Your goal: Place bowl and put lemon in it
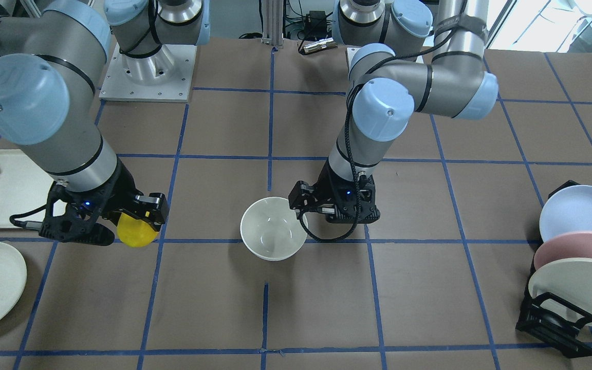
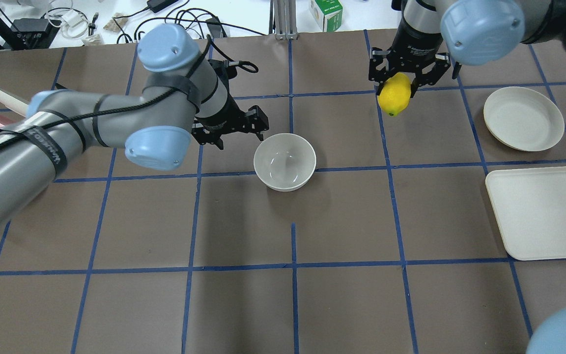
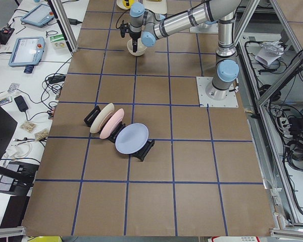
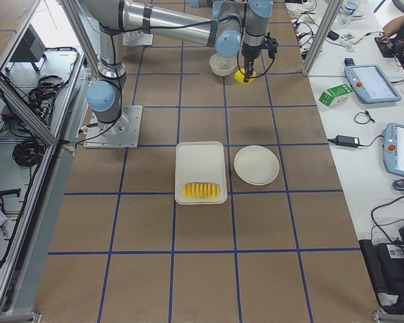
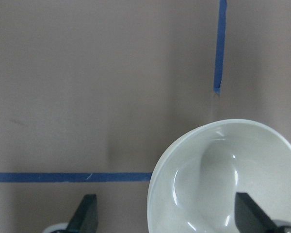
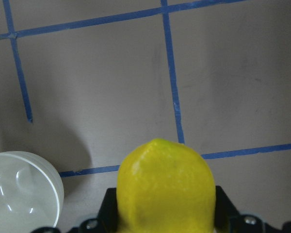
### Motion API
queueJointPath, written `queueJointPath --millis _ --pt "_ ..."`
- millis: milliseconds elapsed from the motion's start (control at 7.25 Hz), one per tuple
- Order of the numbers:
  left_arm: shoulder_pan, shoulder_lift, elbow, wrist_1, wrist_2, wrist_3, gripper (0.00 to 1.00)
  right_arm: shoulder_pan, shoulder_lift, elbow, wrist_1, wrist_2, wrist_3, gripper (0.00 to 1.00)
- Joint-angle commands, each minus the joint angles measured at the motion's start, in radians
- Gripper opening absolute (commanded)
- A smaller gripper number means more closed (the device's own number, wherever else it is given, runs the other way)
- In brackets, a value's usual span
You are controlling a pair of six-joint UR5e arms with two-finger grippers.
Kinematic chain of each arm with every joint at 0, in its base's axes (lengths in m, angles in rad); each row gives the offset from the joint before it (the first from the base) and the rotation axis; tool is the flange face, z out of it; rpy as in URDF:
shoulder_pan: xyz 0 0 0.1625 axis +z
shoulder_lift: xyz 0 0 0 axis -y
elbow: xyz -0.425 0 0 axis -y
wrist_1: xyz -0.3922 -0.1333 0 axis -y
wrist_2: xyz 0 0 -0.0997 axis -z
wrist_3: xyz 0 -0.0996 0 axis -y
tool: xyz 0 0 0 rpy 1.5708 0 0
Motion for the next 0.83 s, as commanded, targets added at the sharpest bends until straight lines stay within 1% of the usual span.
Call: queueJointPath --millis 0,138,276,414,552,690 --pt "0.068 0.108 0.121 -0.347 0.097 0.098 1.00 0.082 0.026 0.001 -0.004 0.018 0.102 0.00" --pt "0.069 0.156 0.133 -0.399 0.164 0.117 1.00 0.146 0.052 0.002 -0.048 0.026 0.133 0.00" --pt "0.079 0.200 0.145 -0.424 0.165 0.135 1.00 0.199 0.086 0.002 -0.105 0.026 0.166 0.00" --pt "0.105 0.213 0.153 -0.459 0.162 0.193 1.00 0.240 0.116 0.001 -0.143 0.026 0.192 0.00" --pt "0.127 0.221 0.158 -0.461 0.160 0.206 1.00 0.269 0.144 0.002 -0.188 0.026 0.198 0.00" --pt "0.134 0.233 0.170 -0.460 0.160 0.206 1.00 0.283 0.175 0.001 -0.200 0.027 0.195 0.00"
